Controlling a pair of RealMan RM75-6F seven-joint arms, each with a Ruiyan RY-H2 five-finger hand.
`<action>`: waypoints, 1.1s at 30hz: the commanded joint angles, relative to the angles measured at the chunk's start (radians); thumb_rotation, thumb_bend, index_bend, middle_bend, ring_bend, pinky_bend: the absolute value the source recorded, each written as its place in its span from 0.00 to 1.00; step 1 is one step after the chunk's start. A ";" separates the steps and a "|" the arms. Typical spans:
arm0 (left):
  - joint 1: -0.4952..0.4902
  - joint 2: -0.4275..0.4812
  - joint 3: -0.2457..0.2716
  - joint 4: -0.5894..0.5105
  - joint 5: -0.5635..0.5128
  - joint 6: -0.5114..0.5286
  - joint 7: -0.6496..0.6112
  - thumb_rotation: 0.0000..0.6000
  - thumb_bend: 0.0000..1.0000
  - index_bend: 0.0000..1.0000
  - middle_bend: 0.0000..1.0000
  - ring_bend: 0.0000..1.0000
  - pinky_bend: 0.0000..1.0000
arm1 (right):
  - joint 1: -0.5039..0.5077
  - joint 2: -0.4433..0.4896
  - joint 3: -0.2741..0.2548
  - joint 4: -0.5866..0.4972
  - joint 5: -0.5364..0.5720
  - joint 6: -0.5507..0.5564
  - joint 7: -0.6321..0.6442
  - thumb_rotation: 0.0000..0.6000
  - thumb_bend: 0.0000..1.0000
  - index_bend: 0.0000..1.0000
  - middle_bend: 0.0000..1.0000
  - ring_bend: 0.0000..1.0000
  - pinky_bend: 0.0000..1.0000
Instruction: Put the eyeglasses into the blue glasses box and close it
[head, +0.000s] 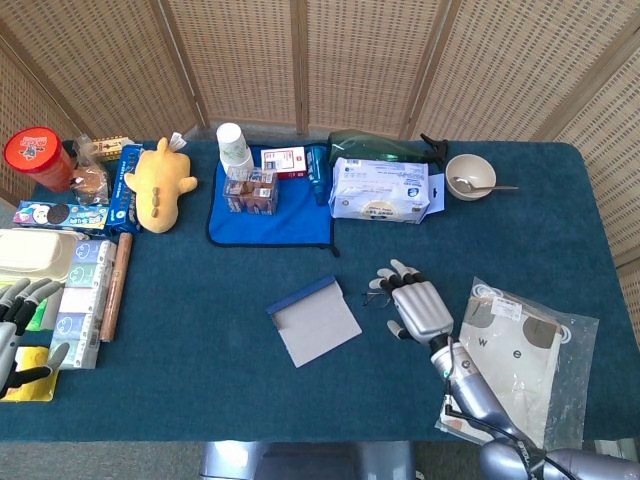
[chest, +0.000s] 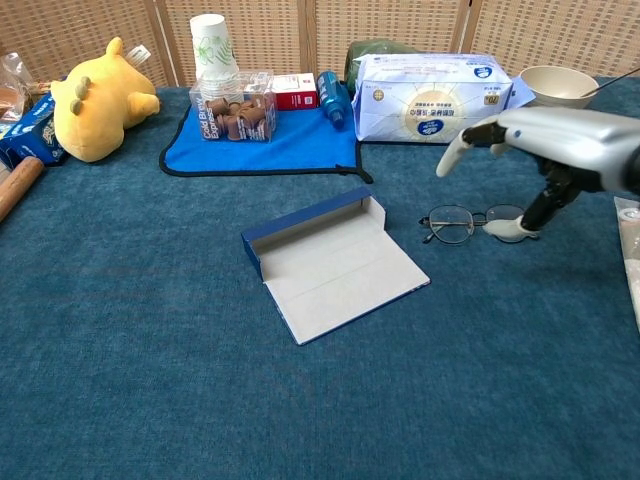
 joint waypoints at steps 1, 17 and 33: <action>-0.005 -0.002 -0.003 0.003 -0.003 -0.004 -0.002 1.00 0.30 0.11 0.12 0.00 0.00 | 0.038 -0.037 0.006 0.049 0.054 -0.020 -0.027 1.00 0.28 0.28 0.18 0.06 0.18; -0.017 -0.016 -0.005 0.017 -0.011 -0.015 -0.008 1.00 0.30 0.10 0.12 0.00 0.00 | 0.120 -0.091 -0.008 0.153 0.209 -0.021 -0.068 1.00 0.33 0.32 0.18 0.06 0.18; -0.011 -0.019 -0.003 0.036 -0.005 0.003 -0.033 1.00 0.30 0.10 0.12 0.00 0.00 | 0.154 -0.122 -0.029 0.220 0.264 -0.024 -0.045 1.00 0.37 0.36 0.19 0.06 0.18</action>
